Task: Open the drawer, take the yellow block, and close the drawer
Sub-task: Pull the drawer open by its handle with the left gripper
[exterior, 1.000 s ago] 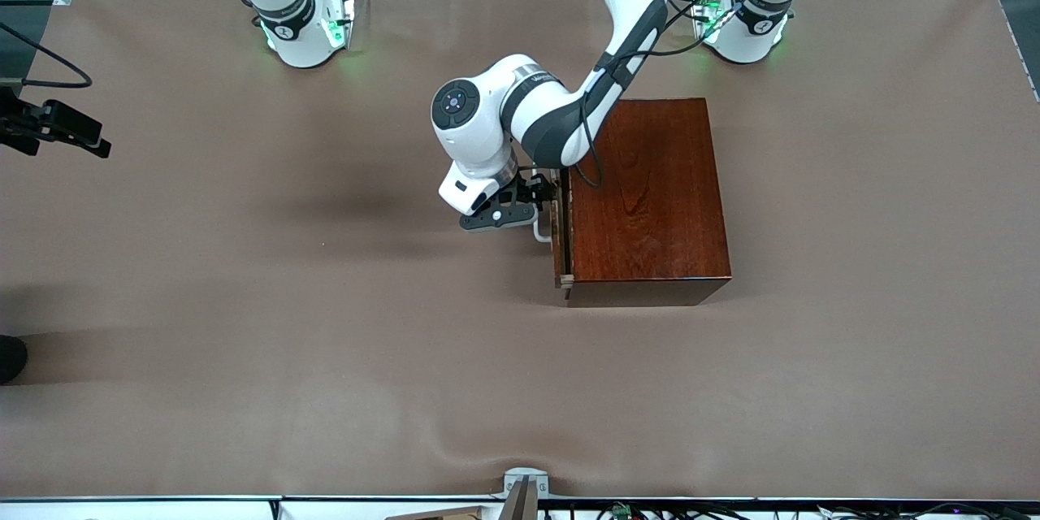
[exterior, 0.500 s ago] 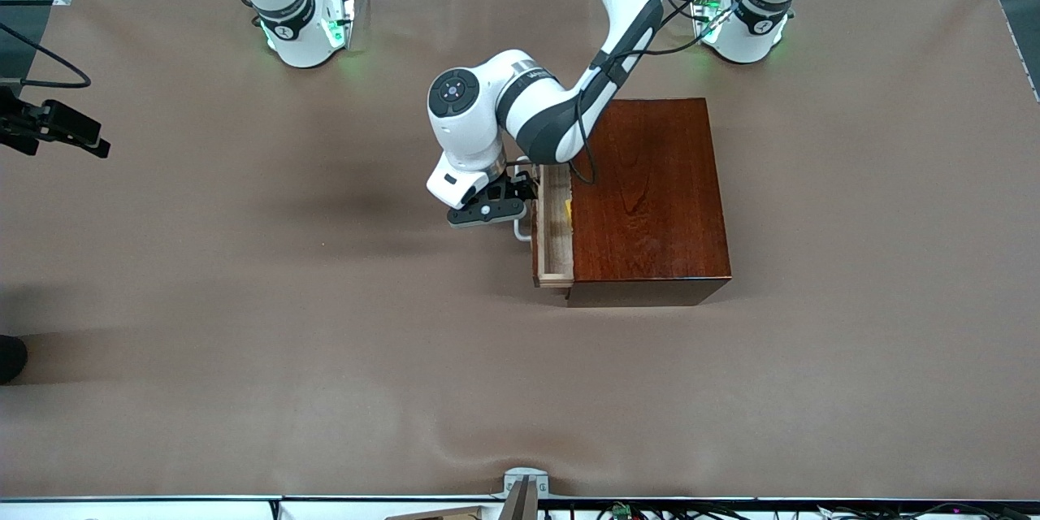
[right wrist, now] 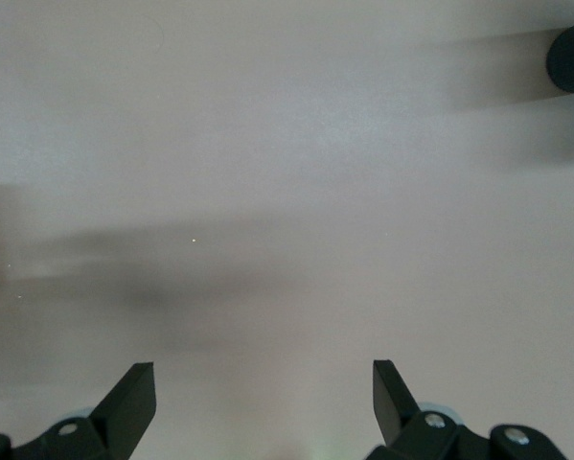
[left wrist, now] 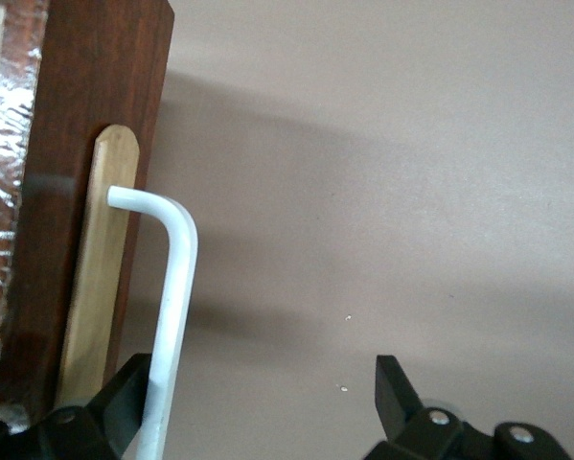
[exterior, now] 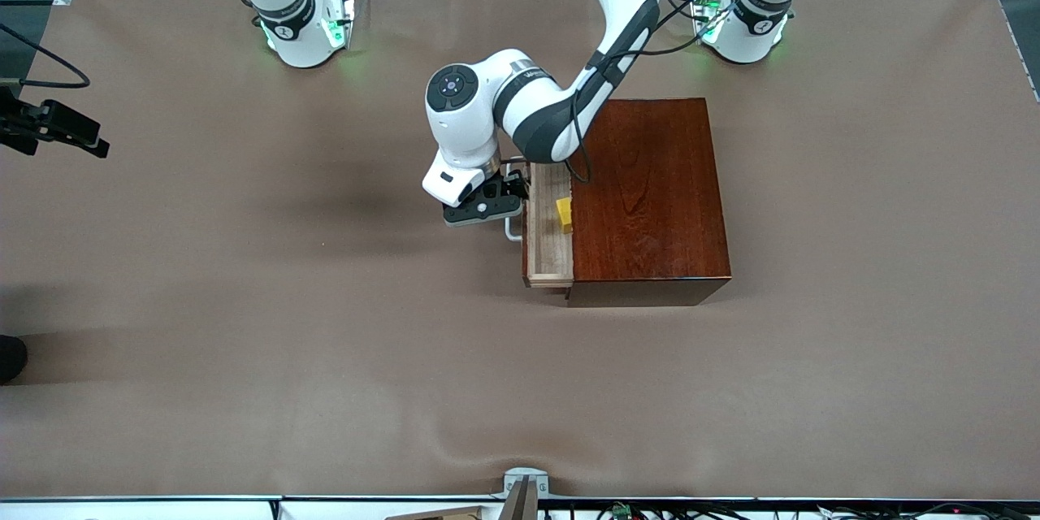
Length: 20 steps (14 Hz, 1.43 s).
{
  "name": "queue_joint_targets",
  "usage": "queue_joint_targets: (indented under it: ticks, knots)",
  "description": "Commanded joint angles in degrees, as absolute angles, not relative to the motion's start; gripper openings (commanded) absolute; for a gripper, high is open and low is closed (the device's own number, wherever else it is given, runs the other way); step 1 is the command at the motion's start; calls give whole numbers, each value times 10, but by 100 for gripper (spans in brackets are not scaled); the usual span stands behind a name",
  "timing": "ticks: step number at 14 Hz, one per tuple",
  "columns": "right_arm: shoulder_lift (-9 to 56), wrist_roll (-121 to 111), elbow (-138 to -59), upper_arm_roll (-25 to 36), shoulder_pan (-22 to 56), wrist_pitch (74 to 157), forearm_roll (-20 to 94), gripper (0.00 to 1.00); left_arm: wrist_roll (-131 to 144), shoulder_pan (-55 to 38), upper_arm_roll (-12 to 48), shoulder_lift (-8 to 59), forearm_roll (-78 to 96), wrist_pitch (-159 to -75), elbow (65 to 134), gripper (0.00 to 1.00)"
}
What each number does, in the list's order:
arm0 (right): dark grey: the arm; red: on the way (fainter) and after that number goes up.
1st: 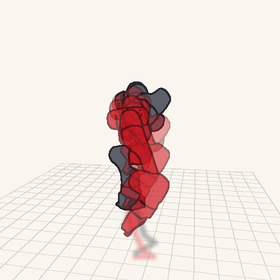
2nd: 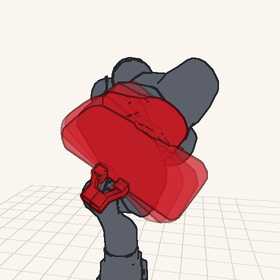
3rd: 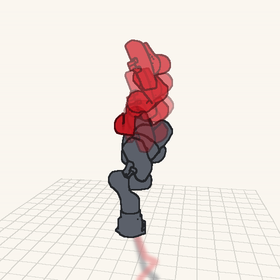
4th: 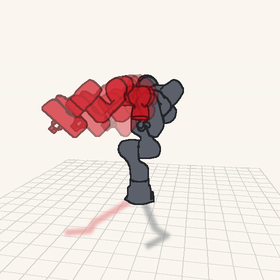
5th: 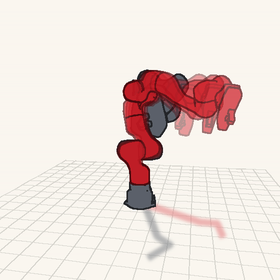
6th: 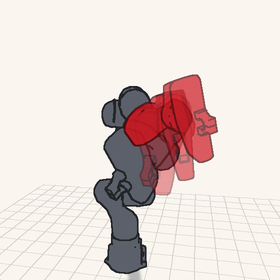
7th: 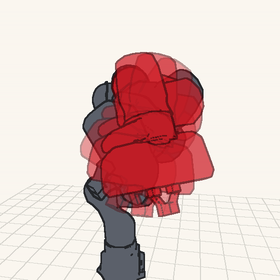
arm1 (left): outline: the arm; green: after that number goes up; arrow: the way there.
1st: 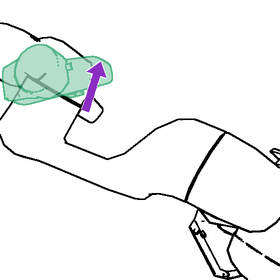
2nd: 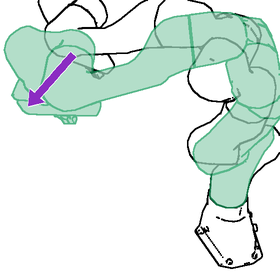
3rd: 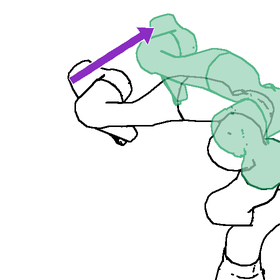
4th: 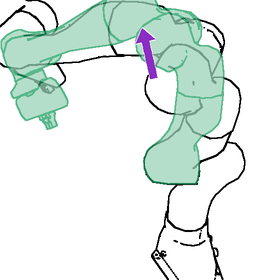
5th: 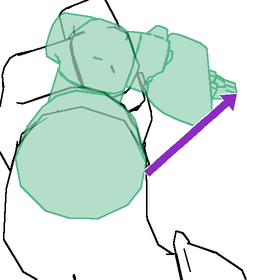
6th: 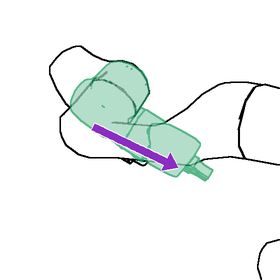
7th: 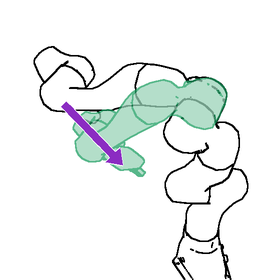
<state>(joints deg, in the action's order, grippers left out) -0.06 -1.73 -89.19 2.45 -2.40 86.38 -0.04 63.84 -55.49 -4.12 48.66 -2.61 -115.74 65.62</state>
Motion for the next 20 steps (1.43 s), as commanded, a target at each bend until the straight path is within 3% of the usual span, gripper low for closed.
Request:
queue_joint_targets:
  ticks: [1,20]
  knots:
    - [-15,-16,-904,15,-40,864,11,100,668,-566,-33,516,-15,-1187,620,100]
    - [-15,-14,-904,15,-40,860,11,100,702,-579,-30,526,-15,-1240,602,100]
